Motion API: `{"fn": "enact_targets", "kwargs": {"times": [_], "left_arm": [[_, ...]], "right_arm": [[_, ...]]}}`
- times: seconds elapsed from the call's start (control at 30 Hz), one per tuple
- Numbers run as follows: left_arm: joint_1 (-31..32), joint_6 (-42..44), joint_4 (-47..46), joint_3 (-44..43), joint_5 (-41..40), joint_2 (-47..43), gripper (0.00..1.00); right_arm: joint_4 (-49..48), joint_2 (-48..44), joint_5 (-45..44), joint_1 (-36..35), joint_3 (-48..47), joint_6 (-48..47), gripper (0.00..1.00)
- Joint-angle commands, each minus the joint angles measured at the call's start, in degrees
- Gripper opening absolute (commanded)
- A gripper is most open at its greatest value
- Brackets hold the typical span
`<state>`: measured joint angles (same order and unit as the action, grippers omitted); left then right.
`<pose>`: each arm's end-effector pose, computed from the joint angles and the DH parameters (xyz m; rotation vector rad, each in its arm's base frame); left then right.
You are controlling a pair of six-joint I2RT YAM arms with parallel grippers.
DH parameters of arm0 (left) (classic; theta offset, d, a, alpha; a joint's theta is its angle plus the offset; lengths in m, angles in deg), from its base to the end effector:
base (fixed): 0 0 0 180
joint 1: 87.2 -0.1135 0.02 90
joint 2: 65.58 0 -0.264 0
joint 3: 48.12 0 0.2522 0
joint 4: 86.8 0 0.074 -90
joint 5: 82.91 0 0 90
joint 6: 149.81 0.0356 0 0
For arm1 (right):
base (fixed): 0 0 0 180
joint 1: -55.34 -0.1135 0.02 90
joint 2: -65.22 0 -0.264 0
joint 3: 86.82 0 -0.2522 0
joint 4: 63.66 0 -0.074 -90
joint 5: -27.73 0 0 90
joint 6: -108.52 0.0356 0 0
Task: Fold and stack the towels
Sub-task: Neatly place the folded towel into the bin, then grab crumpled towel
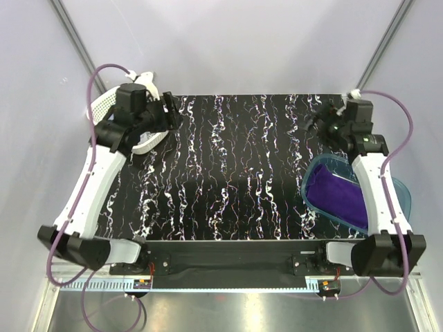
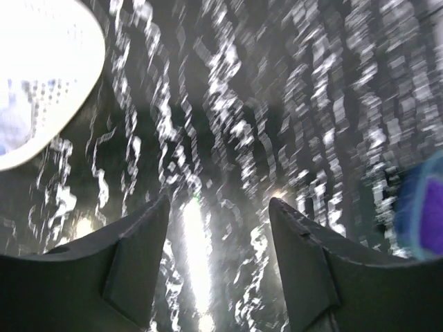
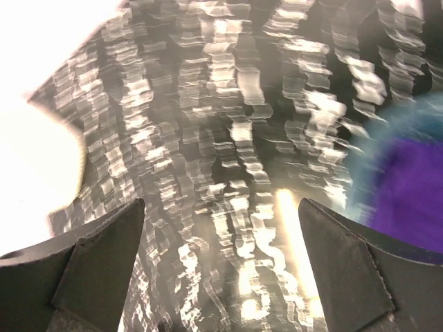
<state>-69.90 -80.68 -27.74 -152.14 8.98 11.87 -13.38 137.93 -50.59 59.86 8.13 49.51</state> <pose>0.2676 -0.0846 0.4251 -0.0479 2.1671 -0.4227 0.2735 -0.0144 0.3525 0.5809 2.1840 0.4771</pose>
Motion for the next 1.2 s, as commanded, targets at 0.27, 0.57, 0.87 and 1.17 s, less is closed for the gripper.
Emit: {"fn": "enact_targets", "kwargs": {"times": [0.27,0.57,0.87,1.17], "left_arm": [[0.10,2.93,-14.27,0.96,0.33,-7.06,0.99],[-8.85,3.54,-7.15,-8.44,-11.21,7.97,0.99],[-21.51,1.52,-8.56,-15.99,-7.96,25.09,0.89],[-24.07,5.48,-2.15,-29.27,-11.47,43.82,0.77]], "right_arm": [[-2.22,2.44,-0.70,-21.47,-10.28,-8.48,1.00],[-6.64,3.23,0.54,-21.74,-8.87,-9.71,1.00],[-7.15,4.11,0.00,-21.74,-8.26,-11.38,1.00],[-6.54,7.45,0.36,-21.74,-9.48,-13.40,1.00]]}}
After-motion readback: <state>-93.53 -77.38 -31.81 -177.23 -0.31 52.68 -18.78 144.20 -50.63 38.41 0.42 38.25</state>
